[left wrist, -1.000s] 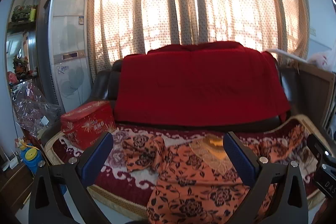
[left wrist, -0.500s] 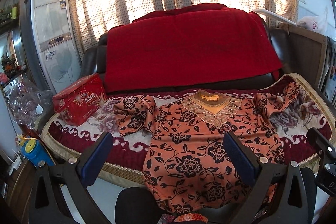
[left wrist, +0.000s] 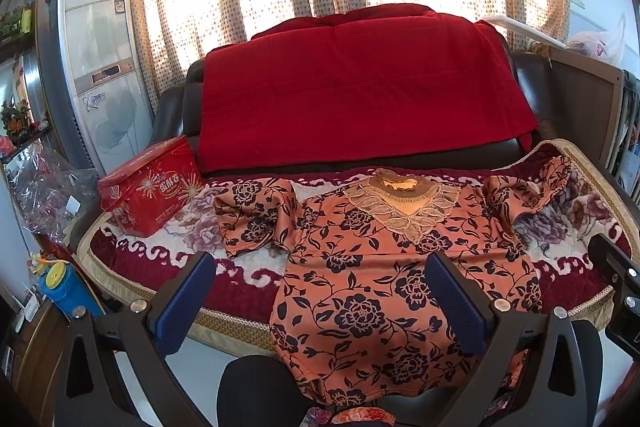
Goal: Fold small clothes
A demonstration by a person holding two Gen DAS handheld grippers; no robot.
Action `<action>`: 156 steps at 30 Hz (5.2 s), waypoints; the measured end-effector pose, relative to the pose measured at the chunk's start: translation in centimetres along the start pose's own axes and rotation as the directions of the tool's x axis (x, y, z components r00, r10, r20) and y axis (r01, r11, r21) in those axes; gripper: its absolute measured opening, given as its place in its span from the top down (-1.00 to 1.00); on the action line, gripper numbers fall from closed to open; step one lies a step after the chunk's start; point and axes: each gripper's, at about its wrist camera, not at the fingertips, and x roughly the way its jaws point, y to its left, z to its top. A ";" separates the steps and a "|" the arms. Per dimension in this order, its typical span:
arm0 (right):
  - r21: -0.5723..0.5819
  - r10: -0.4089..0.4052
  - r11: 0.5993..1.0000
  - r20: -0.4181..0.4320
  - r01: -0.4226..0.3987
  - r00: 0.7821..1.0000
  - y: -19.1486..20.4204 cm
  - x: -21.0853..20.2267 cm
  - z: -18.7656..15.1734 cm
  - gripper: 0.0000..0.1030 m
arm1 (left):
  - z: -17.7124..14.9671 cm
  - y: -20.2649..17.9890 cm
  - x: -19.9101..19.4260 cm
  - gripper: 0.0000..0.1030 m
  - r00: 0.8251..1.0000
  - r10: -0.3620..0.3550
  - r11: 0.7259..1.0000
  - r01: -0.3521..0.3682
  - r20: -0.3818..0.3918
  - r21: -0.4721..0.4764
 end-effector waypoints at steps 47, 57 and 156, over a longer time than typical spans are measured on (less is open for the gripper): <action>0.878 0.012 0.477 -0.056 0.044 0.998 -31.5 39.6 -0.9 -0.50 | 5.1 -10.3 36.7 -1.00 0.960 0.024 0.999 -0.037 -0.280 -0.039; 0.718 0.017 0.694 0.063 -0.057 0.998 -26.0 39.8 6.3 0.77 | 6.2 -1.7 39.0 -1.00 0.940 0.185 0.964 -0.230 -0.287 -0.131; 0.002 0.629 0.637 -0.579 -0.771 0.519 15.5 37.9 0.2 0.65 | 1.6 8.7 34.6 -1.00 0.883 -0.238 0.925 0.080 -0.404 -0.371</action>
